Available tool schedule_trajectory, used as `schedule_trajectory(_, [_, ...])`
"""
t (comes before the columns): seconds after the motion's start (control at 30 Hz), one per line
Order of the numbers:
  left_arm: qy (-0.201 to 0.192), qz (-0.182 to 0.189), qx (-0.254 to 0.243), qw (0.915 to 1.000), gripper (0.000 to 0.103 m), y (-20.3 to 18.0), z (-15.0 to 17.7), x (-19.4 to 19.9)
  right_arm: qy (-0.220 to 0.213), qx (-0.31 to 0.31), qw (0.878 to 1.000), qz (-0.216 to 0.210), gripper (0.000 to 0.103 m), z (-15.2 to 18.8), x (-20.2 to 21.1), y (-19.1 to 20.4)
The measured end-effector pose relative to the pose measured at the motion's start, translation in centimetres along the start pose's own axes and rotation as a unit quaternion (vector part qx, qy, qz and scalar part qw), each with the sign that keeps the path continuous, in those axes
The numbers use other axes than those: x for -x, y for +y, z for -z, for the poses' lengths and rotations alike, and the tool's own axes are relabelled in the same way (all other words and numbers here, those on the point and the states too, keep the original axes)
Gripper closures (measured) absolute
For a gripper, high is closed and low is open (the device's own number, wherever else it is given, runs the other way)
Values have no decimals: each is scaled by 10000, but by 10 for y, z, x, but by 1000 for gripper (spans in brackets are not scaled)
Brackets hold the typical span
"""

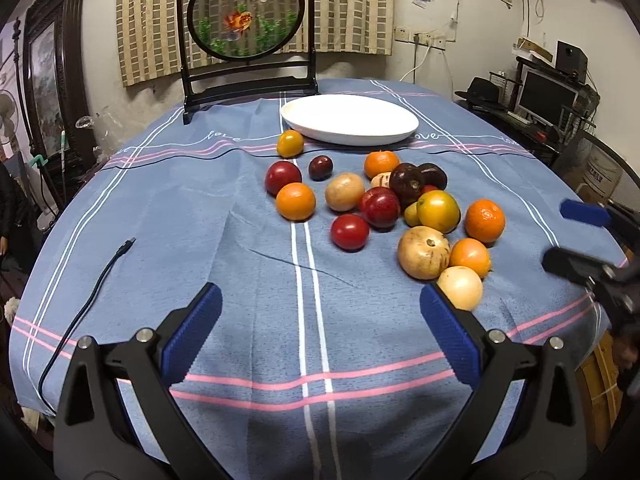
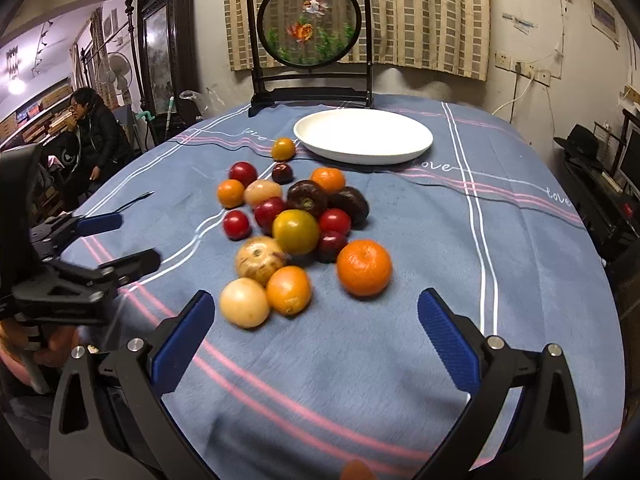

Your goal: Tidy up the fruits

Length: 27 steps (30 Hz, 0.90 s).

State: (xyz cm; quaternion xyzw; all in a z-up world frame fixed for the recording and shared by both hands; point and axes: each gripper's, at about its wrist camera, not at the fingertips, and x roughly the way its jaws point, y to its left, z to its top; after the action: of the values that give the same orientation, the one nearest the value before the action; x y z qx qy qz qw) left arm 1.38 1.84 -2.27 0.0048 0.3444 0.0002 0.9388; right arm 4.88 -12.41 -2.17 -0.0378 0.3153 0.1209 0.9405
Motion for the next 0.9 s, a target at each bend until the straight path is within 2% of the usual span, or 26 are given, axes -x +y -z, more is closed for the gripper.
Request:
schedule_trajectory(0.03, [-17, -13, -16, 10000, 2, 0, 0, 0, 11, 7, 10000, 57, 2, -1, -4, -3])
schedule_trajectory(0.1, [-50, -13, -45, 10000, 2, 1, 1, 0, 152, -13, 9998, 125, 15, -4, -16, -11])
schedule_trajectory(0.2, [-64, 68, -35, 10000, 2, 3, 1, 0, 388, -36, 9992, 91, 26, -7, -32, -18])
schedule_trajectory(0.47, [-95, 253, -80, 9996, 2, 5, 1, -1, 763, 75, 9969, 163, 28, -13, -64, -23])
schedule_trajectory(0.63, [-80, 332, -117, 9993, 2, 6, 3, -2, 887, -3, 9960, 62, 38, -16, -78, -25])
schedule_trajectory(0.7, [-96, 361, -187, 9991, 2, 3, 3, -2, 915, -38, 9957, 105, 50, -18, -81, -28])
schedule_trajectory(0.9, [-92, 664, -372, 9971, 2, -13, 4, -1, 985, -274, 9947, -120, 51, -19, -87, -35])
